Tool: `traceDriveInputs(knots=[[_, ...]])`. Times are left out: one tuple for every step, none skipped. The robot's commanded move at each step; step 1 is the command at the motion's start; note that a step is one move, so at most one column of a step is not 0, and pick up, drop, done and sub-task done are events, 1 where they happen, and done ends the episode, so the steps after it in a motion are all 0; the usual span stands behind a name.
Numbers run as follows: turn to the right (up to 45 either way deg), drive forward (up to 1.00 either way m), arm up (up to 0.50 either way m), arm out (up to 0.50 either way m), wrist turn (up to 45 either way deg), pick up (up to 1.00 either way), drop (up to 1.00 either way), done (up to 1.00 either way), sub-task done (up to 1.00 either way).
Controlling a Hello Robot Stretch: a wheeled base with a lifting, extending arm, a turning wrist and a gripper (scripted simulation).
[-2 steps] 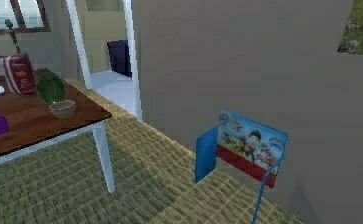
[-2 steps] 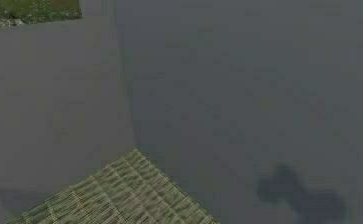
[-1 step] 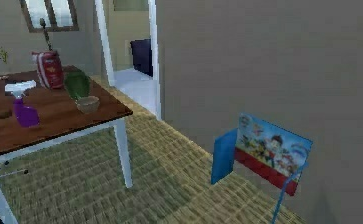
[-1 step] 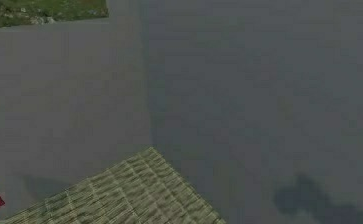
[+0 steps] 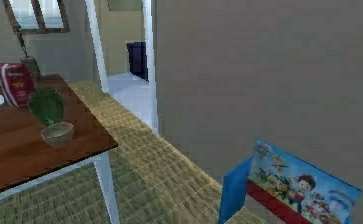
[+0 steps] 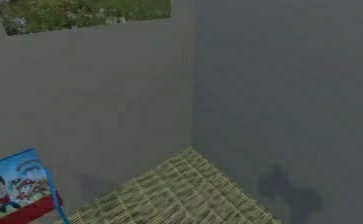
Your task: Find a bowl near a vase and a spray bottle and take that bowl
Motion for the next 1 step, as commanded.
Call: traceDriveInputs(knots=[[-45.0, 0.0, 0.0, 0.0, 0.0, 0.0, 0.0, 0.0, 0.0]])
